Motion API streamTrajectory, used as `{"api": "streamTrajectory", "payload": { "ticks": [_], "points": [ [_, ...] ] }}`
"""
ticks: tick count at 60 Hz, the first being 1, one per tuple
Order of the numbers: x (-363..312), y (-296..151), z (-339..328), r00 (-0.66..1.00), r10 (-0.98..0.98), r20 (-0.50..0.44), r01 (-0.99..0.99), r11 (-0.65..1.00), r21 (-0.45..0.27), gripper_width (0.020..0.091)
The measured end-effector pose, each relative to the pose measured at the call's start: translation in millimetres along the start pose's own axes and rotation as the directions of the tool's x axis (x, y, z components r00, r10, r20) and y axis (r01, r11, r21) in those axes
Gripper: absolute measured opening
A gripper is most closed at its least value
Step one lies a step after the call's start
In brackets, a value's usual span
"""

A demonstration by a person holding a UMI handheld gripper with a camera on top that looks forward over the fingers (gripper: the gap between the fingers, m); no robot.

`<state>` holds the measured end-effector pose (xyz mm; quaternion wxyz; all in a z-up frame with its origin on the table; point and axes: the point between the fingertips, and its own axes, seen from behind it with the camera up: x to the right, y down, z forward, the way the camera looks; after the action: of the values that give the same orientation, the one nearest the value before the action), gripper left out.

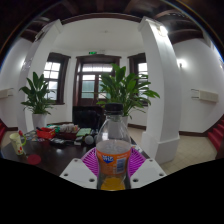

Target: Pour water

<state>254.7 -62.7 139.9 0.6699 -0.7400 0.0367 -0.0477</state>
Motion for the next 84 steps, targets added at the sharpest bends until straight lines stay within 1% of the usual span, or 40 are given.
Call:
{"api": "streamTrajectory", "payload": {
  "ticks": [8, 13, 17, 24, 32, 38, 45, 48, 54, 61, 65, 69, 73, 78, 84],
  "points": [
    [-5, 0, 2, 0.998, -0.062, -0.018, 0.062, 0.998, -0.018, 0.0321],
    [-20, -7, 3, 0.983, -0.186, -0.009, 0.185, 0.982, -0.023, 0.032],
    [-45, -19, 2, 0.954, -0.299, 0.016, 0.299, 0.954, -0.01, 0.032],
    [-112, -42, -1, 0.847, -0.528, 0.067, 0.525, 0.849, 0.048, 0.0322],
    [-203, -59, 2, 0.641, -0.762, 0.091, 0.75, 0.647, 0.14, 0.0323],
    [-264, -67, -1, 0.473, -0.876, 0.094, 0.853, 0.482, 0.199, 0.0322],
    [-326, -63, 6, 0.276, -0.959, 0.07, 0.926, 0.284, 0.25, 0.0323],
    [-339, -57, 12, 0.188, -0.98, 0.062, 0.945, 0.198, 0.259, 0.0323],
    [-372, -47, 15, 0.011, -0.999, 0.046, 0.968, 0.022, 0.249, 0.0323],
    [-389, -40, 19, -0.195, -0.981, -0.003, 0.952, -0.19, 0.238, 0.0324],
    [-397, -37, 23, -0.314, -0.948, -0.045, 0.919, -0.316, 0.236, 0.033],
    [-403, -38, 24, -0.433, -0.897, -0.088, 0.871, -0.441, 0.215, 0.0334],
    [-412, -40, 26, -0.511, -0.851, -0.124, 0.825, -0.526, 0.209, 0.0333],
    [-418, -45, 28, -0.566, -0.81, -0.153, 0.789, -0.586, 0.185, 0.0335],
    [-426, -46, 30, -0.615, -0.767, -0.183, 0.747, -0.641, 0.177, 0.0336]
  ]
}}
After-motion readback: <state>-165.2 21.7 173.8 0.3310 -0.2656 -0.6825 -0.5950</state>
